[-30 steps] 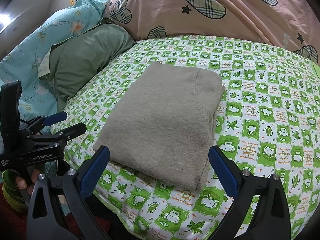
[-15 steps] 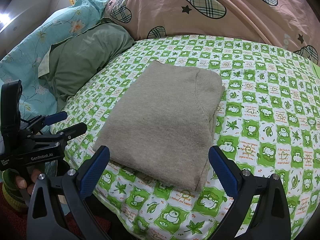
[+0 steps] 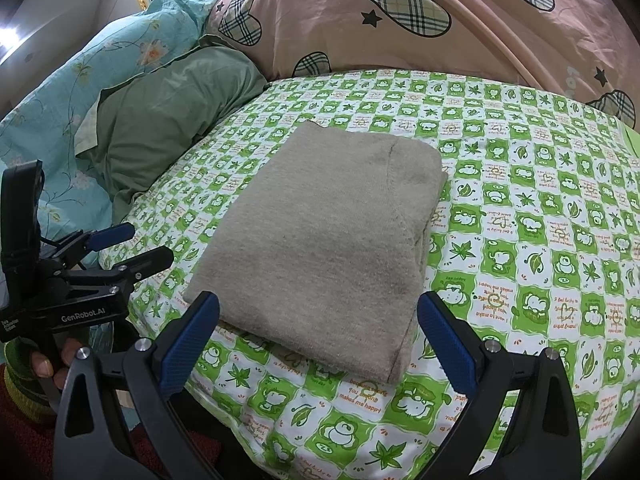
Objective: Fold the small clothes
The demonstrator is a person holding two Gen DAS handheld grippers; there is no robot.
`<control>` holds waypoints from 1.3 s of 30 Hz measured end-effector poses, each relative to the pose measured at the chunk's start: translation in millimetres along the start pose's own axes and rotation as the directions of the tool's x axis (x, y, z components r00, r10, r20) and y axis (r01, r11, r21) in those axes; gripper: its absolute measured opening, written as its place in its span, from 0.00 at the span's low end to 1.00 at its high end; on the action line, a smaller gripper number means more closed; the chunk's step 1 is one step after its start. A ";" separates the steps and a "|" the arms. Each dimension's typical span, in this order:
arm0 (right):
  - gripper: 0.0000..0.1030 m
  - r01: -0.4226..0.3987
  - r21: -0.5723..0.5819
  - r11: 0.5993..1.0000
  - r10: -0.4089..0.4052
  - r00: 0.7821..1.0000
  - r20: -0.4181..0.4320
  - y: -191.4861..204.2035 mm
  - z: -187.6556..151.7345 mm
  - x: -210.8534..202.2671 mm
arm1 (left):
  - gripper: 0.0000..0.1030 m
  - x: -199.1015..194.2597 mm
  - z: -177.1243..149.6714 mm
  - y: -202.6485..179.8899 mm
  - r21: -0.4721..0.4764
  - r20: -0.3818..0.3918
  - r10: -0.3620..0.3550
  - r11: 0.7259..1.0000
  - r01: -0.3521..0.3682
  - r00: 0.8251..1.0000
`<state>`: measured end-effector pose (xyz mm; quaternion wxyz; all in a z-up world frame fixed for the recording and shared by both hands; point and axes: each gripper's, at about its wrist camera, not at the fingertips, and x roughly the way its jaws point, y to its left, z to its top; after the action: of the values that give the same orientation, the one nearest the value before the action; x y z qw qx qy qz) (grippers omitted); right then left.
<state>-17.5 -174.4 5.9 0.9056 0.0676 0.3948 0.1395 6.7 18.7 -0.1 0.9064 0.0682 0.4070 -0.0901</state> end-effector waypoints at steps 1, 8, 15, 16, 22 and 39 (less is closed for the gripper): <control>0.96 0.001 0.000 1.000 -0.001 1.000 0.000 -0.6 0.1 -0.1 | 0.83 0.2 0.2 0.2 0.000 0.000 -0.001 1.000 0.001 1.000; 0.96 0.003 -0.010 1.000 -0.003 1.000 -0.006 -1.7 3.1 1.5 | 0.83 2.7 2.0 2.7 -0.004 -0.004 -0.003 1.000 0.002 1.000; 0.96 0.000 -0.010 1.000 0.000 1.000 -0.008 -3.4 4.3 3.0 | 0.83 5.3 4.2 4.7 0.000 -0.007 -0.002 1.000 0.002 1.000; 0.96 0.000 -0.011 1.000 0.000 1.000 -0.008 -3.8 4.4 2.9 | 0.83 5.4 4.5 4.8 0.000 -0.007 -0.002 1.000 0.002 1.000; 0.96 0.000 -0.013 1.000 0.000 1.000 -0.008 -5.8 5.2 4.1 | 0.83 6.3 5.4 5.3 0.001 -0.005 -0.003 1.000 0.003 1.000; 0.96 0.005 -0.019 1.000 -0.006 1.000 -0.022 -11.4 10.4 11.3 | 0.83 16.1 15.4 16.1 -0.030 -0.009 0.006 1.000 -0.006 1.000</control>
<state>-0.2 -181.9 2.5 0.9022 0.0563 0.4035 0.1415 31.9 29.7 -1.3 0.9058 0.0559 0.4121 -0.0810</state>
